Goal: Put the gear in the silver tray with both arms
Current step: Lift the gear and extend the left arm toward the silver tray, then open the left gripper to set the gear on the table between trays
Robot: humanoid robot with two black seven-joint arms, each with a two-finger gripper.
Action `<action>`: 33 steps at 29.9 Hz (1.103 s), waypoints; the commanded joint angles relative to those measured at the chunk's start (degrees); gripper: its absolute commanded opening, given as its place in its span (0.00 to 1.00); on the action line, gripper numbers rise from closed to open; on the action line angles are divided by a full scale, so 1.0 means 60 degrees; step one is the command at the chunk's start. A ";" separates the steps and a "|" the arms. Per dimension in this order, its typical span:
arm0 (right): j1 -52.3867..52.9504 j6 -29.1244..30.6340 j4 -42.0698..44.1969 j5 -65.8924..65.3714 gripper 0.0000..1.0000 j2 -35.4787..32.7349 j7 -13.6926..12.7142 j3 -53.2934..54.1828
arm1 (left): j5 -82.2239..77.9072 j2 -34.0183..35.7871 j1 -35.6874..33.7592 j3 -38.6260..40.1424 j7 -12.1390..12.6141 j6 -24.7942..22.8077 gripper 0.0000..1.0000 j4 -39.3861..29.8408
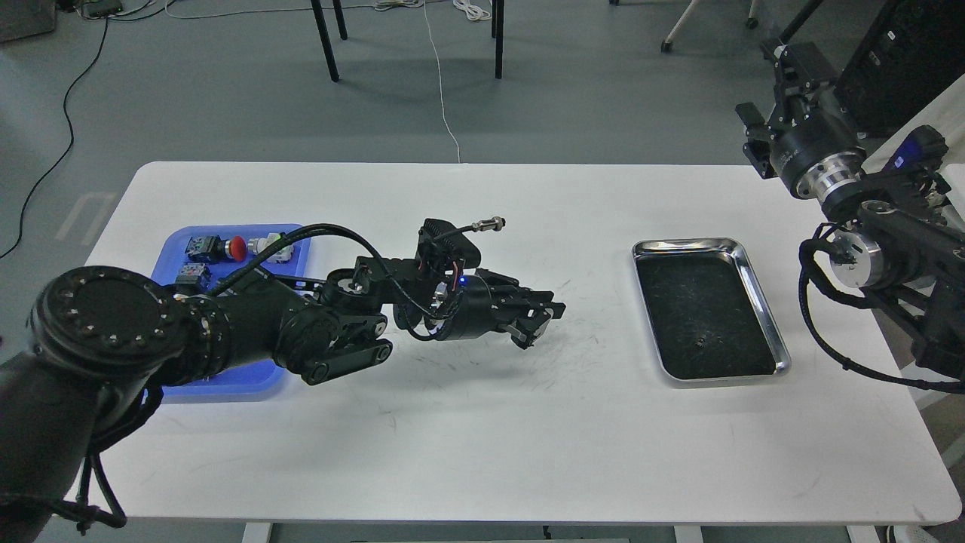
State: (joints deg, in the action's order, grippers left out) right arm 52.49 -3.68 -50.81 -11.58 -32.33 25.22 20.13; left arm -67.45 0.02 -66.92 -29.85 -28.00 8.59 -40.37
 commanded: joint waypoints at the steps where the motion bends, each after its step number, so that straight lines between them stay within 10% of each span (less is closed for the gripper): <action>1: -0.0003 0.0012 0.0104 -0.0004 0.94 -0.0003 0.0000 -0.0030 | 0.0020 -0.0003 0.0239 -0.0020 0.0000 0.0018 0.10 0.0355; 33: -0.0047 0.0144 0.0397 -0.0150 0.94 0.0144 -0.0015 -0.0235 | 0.0152 -0.0003 0.1221 0.1034 0.0000 0.0721 0.12 -0.0420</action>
State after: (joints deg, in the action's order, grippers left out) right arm 52.20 -2.81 -48.42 -12.41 -31.46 25.13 18.72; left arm -66.54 0.00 -59.64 -23.77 -28.00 13.00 -42.69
